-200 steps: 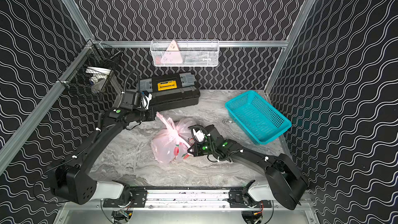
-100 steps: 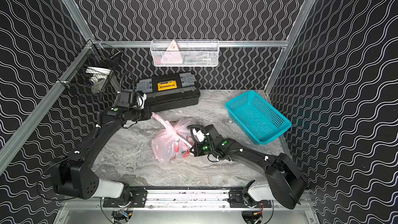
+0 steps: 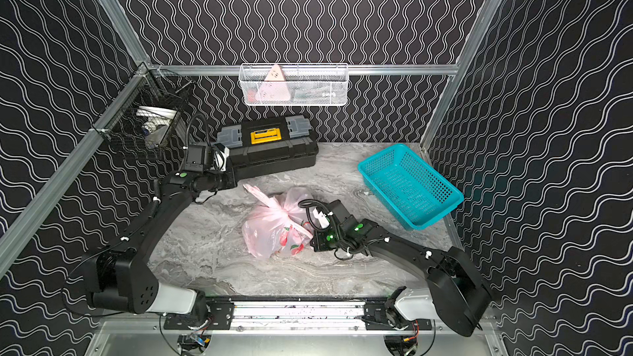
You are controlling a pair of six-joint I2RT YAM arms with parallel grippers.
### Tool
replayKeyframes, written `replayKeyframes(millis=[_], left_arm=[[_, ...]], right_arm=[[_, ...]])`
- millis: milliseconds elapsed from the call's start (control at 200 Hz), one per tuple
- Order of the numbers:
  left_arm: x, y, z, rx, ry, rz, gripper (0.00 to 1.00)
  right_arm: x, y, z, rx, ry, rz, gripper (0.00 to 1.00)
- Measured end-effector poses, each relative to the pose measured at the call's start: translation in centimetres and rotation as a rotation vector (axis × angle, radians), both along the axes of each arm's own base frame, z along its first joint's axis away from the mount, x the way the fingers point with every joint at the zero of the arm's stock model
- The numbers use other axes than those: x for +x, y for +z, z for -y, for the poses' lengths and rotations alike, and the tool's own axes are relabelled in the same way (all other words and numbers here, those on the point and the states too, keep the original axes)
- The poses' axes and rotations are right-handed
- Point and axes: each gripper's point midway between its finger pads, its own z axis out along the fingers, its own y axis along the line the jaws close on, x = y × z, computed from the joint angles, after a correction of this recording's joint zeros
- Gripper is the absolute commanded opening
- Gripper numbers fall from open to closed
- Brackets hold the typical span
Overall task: Place the pineapple into a plastic bag & tie a knot
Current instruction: Tie the plastic bag at the center of the board, then reset both arms
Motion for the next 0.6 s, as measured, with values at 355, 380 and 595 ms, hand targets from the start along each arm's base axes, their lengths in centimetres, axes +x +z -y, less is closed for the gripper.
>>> replayKeyframes(millis=[355, 380, 595], left_arm=[[-0.7, 4.7, -1.0, 0.01, 0.057, 0.122, 0.97], [-0.7, 5.4, -1.2, 0.016, 0.066, 0.147, 0.99], [0.2, 10.3, -2.1, 0.036, 0.112, 0.345, 0.99]], right_arm=[[6.3, 9.2, 2.4, 0.051, -0.178, 0.295, 0.94], [6.9, 9.9, 3.1, 0.05, -0.211, 0.322, 0.99], [13.1, 15.4, 8.9, -0.016, -0.547, 0.643, 1.0]])
